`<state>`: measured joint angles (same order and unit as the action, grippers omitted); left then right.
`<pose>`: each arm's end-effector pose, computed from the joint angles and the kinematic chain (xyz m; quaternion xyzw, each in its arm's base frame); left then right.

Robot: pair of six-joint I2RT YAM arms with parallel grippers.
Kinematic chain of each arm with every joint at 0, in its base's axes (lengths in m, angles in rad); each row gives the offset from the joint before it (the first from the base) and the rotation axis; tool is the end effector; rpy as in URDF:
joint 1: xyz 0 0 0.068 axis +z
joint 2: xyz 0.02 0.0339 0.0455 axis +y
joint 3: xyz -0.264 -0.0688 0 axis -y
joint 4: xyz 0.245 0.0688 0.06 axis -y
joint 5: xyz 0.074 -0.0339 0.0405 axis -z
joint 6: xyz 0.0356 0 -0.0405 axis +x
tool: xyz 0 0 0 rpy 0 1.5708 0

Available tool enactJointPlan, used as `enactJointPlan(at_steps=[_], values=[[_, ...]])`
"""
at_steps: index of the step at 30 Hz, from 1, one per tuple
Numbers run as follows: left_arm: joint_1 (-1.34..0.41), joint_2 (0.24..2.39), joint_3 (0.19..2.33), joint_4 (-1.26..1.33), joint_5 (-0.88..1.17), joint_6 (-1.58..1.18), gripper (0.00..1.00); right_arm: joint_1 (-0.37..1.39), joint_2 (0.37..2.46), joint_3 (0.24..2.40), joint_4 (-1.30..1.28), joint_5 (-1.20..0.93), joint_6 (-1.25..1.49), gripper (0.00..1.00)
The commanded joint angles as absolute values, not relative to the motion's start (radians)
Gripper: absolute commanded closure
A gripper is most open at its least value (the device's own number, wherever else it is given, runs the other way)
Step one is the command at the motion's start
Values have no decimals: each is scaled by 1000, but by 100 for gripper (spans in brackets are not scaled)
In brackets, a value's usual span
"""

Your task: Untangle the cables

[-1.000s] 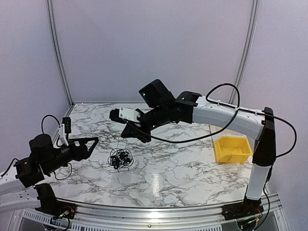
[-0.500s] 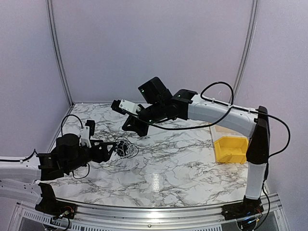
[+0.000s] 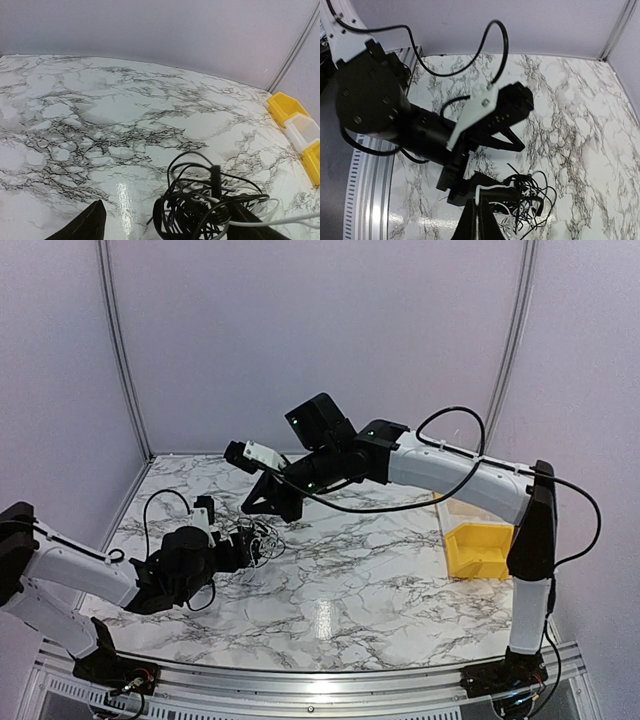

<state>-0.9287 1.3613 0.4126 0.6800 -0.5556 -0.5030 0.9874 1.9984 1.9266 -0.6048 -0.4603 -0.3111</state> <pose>0.1690 -0.1947 0.1799 -0.0009 0.7828 -0.2179 0.5829 0.2406 0.3932 0.3297 -0.6093 0.6397 0.3337 0.3289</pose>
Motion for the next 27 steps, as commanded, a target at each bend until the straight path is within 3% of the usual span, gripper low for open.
enactJointPlan(at_steps=[1,7,13,27], values=[[-928,1483,416,812,-711,-530,16,982,1960,2035,-613,-710,-349,100],[-911,1624,450,829,-718,-536,16,981,1936,2200,-733,-954,-451,100],[-893,1679,444,836,-703,-550,17,943,1908,2329,-796,-957,-508,100],[-872,1665,403,836,-653,-541,16,655,1820,2381,-755,-954,-475,100]])
